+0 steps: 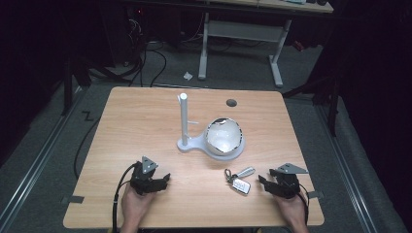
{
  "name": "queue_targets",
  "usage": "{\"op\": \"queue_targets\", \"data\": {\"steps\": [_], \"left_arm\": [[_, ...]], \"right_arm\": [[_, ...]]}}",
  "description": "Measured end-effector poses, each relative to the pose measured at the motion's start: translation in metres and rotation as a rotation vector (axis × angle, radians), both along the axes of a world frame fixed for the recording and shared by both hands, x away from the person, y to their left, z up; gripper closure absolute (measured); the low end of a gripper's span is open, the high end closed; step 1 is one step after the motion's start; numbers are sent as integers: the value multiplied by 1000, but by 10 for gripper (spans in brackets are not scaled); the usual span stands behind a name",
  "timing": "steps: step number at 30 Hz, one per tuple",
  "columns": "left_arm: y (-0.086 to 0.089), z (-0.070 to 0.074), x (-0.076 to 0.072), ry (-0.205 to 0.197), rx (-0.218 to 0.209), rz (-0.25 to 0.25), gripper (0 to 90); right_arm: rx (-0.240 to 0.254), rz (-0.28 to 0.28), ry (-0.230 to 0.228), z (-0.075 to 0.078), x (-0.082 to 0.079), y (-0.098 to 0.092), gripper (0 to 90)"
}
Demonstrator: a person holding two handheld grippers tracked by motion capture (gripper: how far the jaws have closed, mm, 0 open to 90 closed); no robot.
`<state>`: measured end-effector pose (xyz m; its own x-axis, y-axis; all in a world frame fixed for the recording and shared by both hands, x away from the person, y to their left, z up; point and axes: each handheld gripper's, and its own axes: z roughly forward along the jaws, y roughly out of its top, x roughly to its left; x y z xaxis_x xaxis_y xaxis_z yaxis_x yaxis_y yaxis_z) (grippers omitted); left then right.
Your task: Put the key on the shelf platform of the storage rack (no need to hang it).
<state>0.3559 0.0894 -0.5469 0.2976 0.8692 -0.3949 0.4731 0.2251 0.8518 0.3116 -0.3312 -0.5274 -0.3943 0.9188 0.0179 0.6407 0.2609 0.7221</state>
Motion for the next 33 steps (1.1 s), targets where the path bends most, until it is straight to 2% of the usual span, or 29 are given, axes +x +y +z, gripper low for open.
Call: {"op": "queue_targets", "data": {"steps": [5,10,16,19,20,23,28,31,33], "left_arm": [[0,0,0,1,-1,0,238],[0,0,0,0,0,0,239],[0,0,0,0,-1,2,241],[0,0,0,1,-1,5,240],[0,0,0,1,-1,5,238],[0,0,0,1,0,5,238],[0,0,0,2,0,8,233],[0,0,1,4,1,13,225],[0,0,1,4,1,14,222]], "right_arm": [[-39,12,-35,5,-8,5,459],[-31,45,-53,10,-18,9,462],[-5,87,-72,19,-31,16,462],[44,112,-64,23,-33,21,462],[54,133,-66,25,-34,27,462],[63,151,-62,27,-34,33,462],[56,201,-51,25,-27,47,457],[84,216,-35,24,-23,55,453],[73,228,-35,22,-20,61,451]]}}
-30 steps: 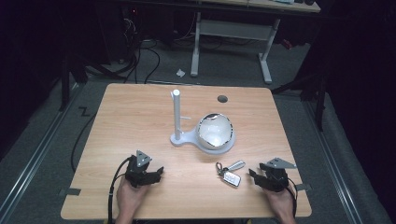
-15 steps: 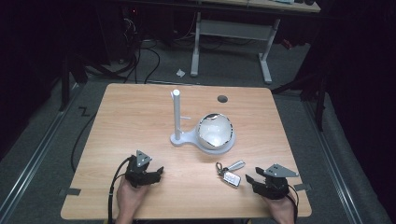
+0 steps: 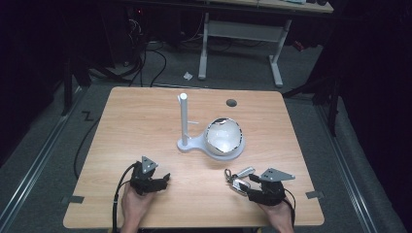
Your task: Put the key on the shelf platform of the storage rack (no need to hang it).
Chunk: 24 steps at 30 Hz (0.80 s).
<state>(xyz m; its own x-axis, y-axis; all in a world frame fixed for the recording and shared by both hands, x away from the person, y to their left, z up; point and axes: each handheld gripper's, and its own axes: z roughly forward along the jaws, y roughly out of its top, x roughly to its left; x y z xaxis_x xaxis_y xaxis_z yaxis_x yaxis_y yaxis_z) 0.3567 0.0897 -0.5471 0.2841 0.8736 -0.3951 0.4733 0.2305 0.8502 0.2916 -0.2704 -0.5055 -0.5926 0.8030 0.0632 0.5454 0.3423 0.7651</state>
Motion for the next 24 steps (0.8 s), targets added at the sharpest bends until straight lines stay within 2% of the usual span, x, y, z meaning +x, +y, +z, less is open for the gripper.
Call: {"op": "queue_targets", "data": {"steps": [7,15,19,24], "left_arm": [[0,0,0,0,-3,2,220],[0,0,0,0,-2,2,220],[0,0,0,0,-2,2,219],[0,0,0,1,-3,2,218]], "right_arm": [[-30,24,26,-6,8,14,428],[-65,45,44,-10,12,19,410],[-88,65,30,-12,14,22,408],[-104,83,35,-15,17,24,410]]}}
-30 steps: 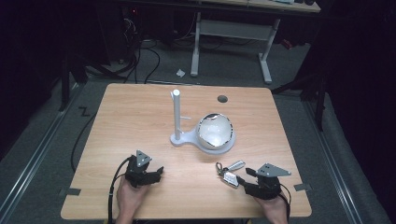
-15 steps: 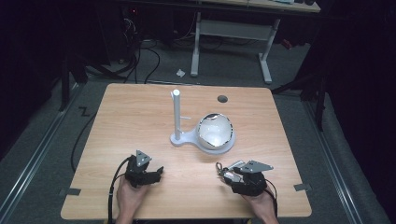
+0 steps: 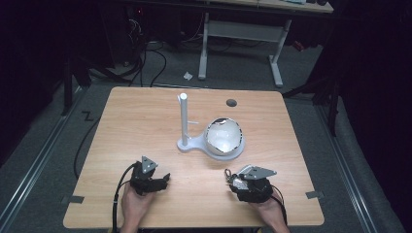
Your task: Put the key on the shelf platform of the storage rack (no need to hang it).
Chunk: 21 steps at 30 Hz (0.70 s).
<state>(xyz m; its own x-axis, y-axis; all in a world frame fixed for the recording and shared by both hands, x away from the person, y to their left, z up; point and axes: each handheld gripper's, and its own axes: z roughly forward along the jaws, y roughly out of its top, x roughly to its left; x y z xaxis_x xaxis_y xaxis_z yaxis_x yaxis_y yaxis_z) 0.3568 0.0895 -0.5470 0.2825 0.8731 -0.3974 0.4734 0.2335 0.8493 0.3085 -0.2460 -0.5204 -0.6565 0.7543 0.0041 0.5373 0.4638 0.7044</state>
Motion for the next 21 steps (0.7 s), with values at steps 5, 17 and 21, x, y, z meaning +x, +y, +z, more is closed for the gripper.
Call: {"op": "queue_targets", "data": {"steps": [5,17,21], "left_arm": [[0,0,0,0,0,0,218],[0,0,0,0,0,0,218],[0,0,0,0,1,0,218]], "right_arm": [[-9,3,6,-2,2,1,416],[-55,26,-12,-4,1,4,460],[-50,32,-11,-4,1,4,482]]}}
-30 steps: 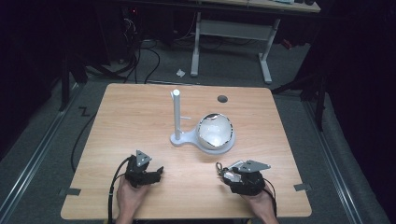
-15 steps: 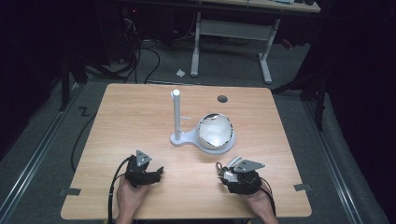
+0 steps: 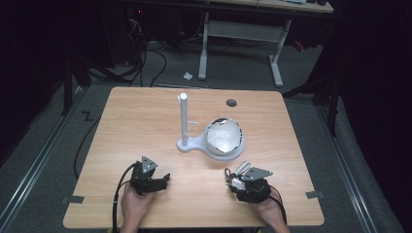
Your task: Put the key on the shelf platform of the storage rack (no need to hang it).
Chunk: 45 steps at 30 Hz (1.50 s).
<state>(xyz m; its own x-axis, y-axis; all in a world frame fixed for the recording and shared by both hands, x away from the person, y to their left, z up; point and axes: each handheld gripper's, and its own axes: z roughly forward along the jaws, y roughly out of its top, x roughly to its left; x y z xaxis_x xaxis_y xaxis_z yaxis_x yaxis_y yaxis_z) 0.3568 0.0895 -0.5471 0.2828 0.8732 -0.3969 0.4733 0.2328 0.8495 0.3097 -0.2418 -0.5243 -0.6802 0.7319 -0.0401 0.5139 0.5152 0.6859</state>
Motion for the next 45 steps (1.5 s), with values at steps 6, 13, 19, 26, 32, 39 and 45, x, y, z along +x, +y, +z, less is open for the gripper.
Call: {"op": "queue_targets", "data": {"steps": [6,13,19,26,32,39,45], "left_arm": [[0,0,0,0,-1,0,218],[0,0,0,0,0,0,217],[0,0,0,-1,0,-2,217],[0,0,0,0,-2,0,218],[0,0,0,0,-1,-1,217],[0,0,0,-1,1,-2,218],[0,0,0,-1,0,-2,218]], "right_arm": [[2,0,-8,0,0,0,502],[35,-13,-25,2,-2,-3,508],[78,-37,-53,12,-5,-13,510],[130,-59,-88,29,-7,-25,511],[164,-71,-113,39,-9,-31,511],[169,-87,-142,51,-11,-39,511],[178,-97,-150,60,-12,-46,511]]}}
